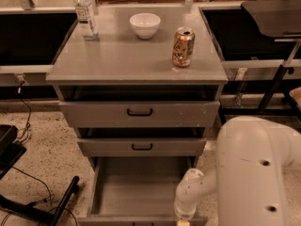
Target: Open bottom drawer
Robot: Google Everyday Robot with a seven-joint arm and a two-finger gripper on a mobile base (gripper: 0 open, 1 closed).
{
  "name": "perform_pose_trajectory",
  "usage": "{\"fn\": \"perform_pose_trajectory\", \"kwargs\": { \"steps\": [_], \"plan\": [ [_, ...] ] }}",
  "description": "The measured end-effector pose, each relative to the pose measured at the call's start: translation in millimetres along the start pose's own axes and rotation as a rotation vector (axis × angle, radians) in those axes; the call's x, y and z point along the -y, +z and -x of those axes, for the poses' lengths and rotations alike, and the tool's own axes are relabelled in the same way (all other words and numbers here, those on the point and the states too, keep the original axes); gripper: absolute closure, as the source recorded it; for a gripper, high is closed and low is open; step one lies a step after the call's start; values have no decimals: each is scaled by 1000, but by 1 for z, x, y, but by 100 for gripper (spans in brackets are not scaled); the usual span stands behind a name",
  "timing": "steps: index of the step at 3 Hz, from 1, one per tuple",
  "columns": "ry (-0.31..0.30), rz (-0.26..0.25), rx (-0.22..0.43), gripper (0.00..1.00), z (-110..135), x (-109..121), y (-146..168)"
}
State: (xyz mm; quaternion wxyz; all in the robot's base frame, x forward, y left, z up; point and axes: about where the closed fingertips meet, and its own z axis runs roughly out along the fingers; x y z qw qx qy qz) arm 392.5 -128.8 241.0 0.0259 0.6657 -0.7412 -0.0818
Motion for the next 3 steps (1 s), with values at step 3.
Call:
{"fn": "perform_pose_trajectory", "kwargs": {
  "steps": [3],
  "plan": [
    [-21, -151, -108, 0, -4, -125, -155]
  ]
}}
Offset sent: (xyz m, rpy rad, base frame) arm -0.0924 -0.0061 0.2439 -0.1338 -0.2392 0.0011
